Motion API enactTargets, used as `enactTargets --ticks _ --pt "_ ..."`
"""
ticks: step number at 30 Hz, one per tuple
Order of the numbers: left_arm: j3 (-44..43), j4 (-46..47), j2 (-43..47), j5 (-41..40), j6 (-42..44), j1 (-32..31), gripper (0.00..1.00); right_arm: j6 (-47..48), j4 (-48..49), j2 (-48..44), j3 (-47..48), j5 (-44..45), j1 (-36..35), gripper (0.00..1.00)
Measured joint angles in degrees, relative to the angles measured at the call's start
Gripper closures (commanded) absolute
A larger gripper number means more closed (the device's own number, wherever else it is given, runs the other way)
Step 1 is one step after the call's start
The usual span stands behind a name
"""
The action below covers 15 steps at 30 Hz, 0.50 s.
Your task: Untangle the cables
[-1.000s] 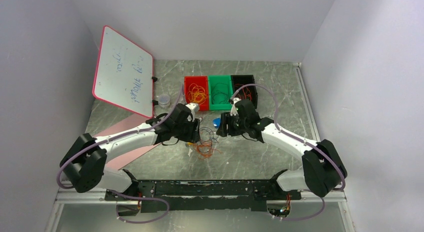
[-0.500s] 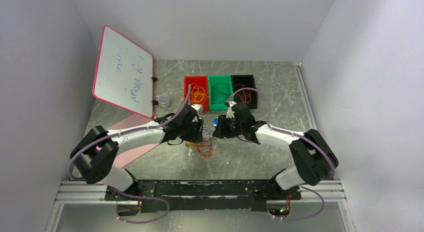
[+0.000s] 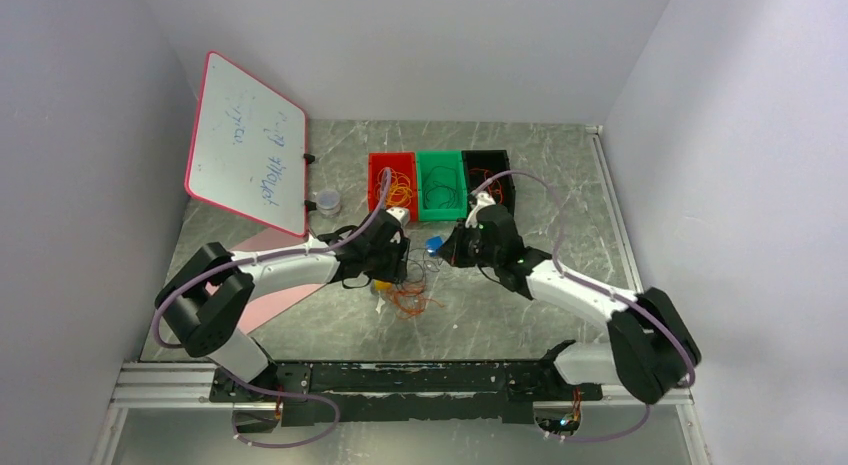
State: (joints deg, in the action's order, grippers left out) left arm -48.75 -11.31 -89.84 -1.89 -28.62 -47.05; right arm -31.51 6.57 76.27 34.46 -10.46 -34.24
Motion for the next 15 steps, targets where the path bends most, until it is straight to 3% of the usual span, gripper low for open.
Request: enactTargets --ticks 8,15 --pt "-0.3 2.1 -3.9 -0.4 0.6 -0.8 0.68 -0.7 -6.8 -11.7 3.0 8.5 0.1 1.00" --pt "-0.5 2.2 -4.9 -1.5 0.5 -2.2 0.69 0.6 -15.4 -19.2 13.4 18.2 0.2 1.00"
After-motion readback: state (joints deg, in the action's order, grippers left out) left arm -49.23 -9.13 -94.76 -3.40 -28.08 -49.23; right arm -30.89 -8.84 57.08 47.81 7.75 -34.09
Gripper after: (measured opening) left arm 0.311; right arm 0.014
